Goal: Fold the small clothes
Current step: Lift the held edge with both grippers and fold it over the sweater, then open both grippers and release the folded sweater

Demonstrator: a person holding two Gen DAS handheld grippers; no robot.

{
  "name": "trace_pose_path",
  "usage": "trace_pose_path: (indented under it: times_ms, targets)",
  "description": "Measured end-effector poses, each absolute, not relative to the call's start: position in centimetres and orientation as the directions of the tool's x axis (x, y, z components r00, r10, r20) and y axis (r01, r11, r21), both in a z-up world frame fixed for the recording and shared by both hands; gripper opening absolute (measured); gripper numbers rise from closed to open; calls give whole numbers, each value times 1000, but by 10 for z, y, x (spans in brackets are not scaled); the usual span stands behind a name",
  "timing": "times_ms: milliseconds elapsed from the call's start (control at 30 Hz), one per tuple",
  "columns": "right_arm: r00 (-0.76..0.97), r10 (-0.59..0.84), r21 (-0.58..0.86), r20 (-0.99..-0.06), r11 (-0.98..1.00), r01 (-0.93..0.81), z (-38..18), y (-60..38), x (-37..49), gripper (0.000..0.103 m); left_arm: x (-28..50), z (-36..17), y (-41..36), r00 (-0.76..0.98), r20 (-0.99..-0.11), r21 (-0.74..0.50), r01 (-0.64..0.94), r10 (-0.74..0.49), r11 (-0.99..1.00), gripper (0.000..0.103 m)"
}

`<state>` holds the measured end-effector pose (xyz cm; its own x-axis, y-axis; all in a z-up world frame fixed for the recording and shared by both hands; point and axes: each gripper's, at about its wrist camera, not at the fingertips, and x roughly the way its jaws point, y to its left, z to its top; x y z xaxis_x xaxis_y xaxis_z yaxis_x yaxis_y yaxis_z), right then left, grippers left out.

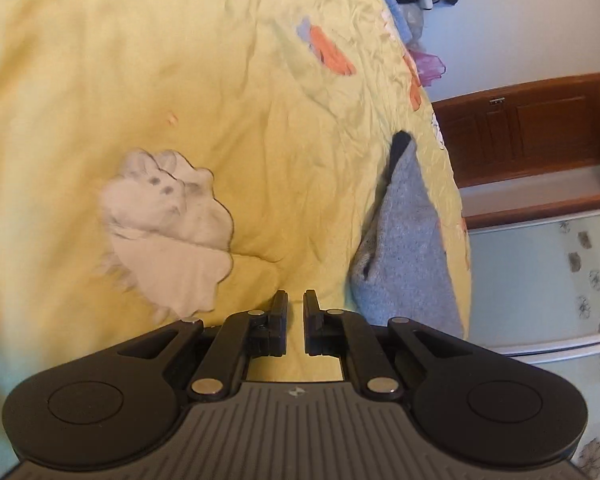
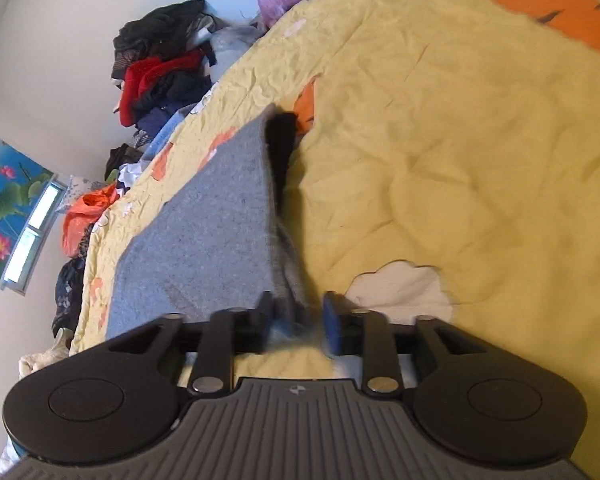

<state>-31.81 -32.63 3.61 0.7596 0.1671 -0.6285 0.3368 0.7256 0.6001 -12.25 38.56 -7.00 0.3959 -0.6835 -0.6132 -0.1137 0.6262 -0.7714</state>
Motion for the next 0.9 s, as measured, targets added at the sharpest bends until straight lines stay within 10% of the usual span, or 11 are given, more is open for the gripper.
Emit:
trace_pose_path:
  times_ms: [67,133,167,200,600,767,900]
  targets:
    - [790,127,554,-599,778,295,59,-324,-310,50,-125,-42,382,415,-588,-773,-32,-695,634,14]
    - [815,157,572,-557,784,240,73,-326,-280,78,-114,-15,362,421,-517,-806,55,-746,590,47]
    - [824,183,584,-536,786,205,75,-324,-262,90,-108,-4,346,417,-482,-816,107,-770,568,87]
    - [827,224,591,-516,791,155,75,-322,-244,89,-100,3,328,406,-446,-823,165,-798,544,99]
    - [744,208,485,-634,857,173,31,-285,-136,63,-48,-71,241,304,-463,-837,160,-833,524,97]
    - [785,204,507,-585,847,159,68,-309,-185,95,-75,-57,309,380,-423,-868,91,-823,488,99]
    - [795,138,552,-591,788,273,65,-377,-188,97,-73,-82,341,351,-420,-898,-26,-837,440,101]
